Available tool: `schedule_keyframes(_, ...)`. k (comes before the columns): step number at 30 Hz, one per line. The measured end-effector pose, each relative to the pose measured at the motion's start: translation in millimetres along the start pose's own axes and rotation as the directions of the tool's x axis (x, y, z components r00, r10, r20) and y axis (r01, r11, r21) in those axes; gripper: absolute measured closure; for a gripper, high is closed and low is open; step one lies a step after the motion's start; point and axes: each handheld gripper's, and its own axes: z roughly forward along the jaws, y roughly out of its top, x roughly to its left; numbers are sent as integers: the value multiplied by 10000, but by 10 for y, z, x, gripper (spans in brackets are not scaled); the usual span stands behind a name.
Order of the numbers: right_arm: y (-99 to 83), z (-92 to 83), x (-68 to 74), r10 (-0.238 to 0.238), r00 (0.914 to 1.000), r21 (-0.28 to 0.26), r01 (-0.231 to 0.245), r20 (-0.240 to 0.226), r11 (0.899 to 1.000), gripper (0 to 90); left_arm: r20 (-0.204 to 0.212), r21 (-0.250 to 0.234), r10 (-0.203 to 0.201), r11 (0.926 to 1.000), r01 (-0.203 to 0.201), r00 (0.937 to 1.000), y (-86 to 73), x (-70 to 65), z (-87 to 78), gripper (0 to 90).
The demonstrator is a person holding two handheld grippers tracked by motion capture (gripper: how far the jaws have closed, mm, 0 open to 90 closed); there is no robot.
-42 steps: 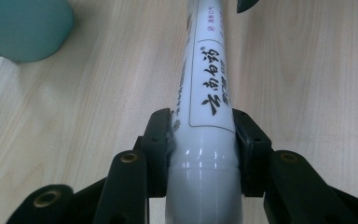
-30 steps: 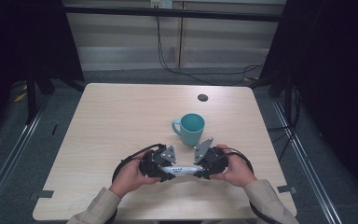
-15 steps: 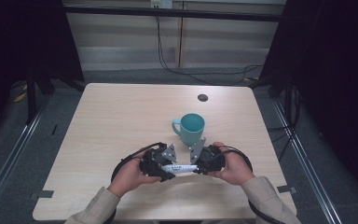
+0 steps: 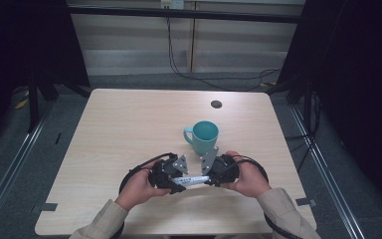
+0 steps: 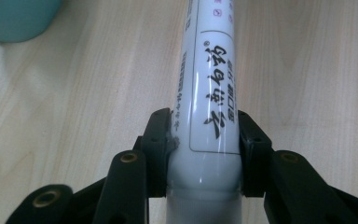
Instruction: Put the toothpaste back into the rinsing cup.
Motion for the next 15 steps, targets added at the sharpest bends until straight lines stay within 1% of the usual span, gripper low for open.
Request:
schedule_keyframes(1,-34,-21,-4,216,9997,-647,-210,87,9977,646,8,-317,-95,9995,95,10000,-12,6,-43,628)
schedule_keyframes(2,-34,-21,-4,216,9997,-647,-210,87,9977,646,8,-317,-95,9995,95,10000,-12,6,-43,628)
schedule_keyframes(3,-55,-59,-4,347,9990,-1199,-312,275,9923,535,-30,-365,19,9993,-20,10000,-9,6,-67,628)
schedule_keyframes(4,-64,-77,-11,442,9984,-1380,-388,365,9897,519,-15,-570,-111,9983,110,9999,-11,10,-79,628)
schedule_keyframes(6,-96,-100,-13,520,9984,-1707,-476,214,9842,472,67,-535,-175,9984,178,9998,-7,20,-93,628)
schedule_keyframes(8,-109,-93,-11,580,9981,-1609,-541,199,9855,464,74,-521,-185,9985,188,9998,-8,26,-90,628)
schedule_keyframes(9,-120,-70,-8,563,9981,-1398,-524,236,9888,467,103,-455,-224,9987,229,9997,-11,33,-84,628)
schedule_keyframes(10,-146,10,0,418,9990,-910,-404,130,9950,485,206,-437,-324,9985,333,9993,-31,51,-67,627)
schedule_keyframes(11,-146,10,0,418,9990,-910,-404,130,9950,485,206,-437,-324,9985,333,9993,-31,51,-67,627)
schedule_keyframes(12,-164,57,1,439,9990,-707,-430,119,9966,488,216,-340,-320,9989,327,9993,-42,54,-55,627)
schedule_keyframes(13,-190,114,1,533,9986,-527,-530,44,9972,505,241,-377,-366,9986,375,9990,-51,52,-47,627)
schedule_keyframes(14,-220,184,-6,625,9980,-413,-626,-26,9972,536,267,-312,-378,9988,387,9989,-60,52,-39,626)
schedule_keyframes(15,-231,220,-14,592,9982,-452,-594,-63,9972,602,269,-195,-383,9991,388,9989,-75,57,-17,626)
